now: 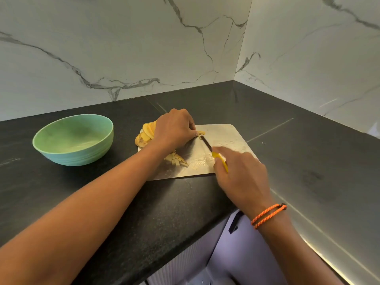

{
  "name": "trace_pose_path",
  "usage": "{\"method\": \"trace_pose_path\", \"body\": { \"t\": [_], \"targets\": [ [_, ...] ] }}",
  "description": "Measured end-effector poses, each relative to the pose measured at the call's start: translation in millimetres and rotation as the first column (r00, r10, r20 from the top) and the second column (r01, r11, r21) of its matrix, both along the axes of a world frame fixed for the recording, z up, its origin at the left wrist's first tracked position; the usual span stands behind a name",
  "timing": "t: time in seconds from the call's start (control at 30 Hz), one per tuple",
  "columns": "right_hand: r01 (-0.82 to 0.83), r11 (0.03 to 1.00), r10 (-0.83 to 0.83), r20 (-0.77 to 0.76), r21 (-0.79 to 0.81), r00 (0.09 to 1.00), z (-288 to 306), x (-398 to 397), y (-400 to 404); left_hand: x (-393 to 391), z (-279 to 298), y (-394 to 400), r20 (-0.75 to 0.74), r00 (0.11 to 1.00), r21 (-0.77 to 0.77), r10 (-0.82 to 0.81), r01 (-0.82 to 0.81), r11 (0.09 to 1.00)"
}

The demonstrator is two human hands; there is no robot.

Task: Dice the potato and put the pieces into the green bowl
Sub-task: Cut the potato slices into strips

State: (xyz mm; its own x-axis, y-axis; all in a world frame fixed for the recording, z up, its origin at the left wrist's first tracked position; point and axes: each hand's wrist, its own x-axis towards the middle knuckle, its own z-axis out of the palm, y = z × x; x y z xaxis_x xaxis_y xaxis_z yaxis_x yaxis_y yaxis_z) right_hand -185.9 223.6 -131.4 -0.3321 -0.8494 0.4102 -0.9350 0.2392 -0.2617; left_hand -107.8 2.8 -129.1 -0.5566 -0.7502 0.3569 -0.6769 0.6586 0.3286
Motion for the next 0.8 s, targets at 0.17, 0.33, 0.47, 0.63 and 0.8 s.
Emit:
{"method": "trace_pose_path", "body": {
  "t": [0.17,0.33,0.47,0.63,0.8],
  "targets": [
    [0.075,0.995,-0.068,0.101,-0.067,0.993,13,-42,-35,0,0,-1,-0.012,0.999,0.031,-0.043,0.043,0.999],
    [0.088,0.990,-0.093,0.039,0.111,0.995,1,-72,-54,-4,0,2,0.075,0.983,0.010,-0.170,0.170,0.985],
    [0.068,0.996,-0.069,0.009,0.054,0.998,-4,-81,-56,-8,6,12,0.124,0.942,0.040,-0.312,0.309,0.950],
    [-0.089,0.994,0.088,0.026,0.069,0.996,-4,-87,-54,5,27,10,-0.002,0.921,0.308,-0.389,0.370,0.876],
    [-0.253,0.958,0.250,0.039,0.133,0.968,3,-67,-45,36,53,-15,-0.157,0.944,0.278,-0.292,0.326,0.904]
  ]
}}
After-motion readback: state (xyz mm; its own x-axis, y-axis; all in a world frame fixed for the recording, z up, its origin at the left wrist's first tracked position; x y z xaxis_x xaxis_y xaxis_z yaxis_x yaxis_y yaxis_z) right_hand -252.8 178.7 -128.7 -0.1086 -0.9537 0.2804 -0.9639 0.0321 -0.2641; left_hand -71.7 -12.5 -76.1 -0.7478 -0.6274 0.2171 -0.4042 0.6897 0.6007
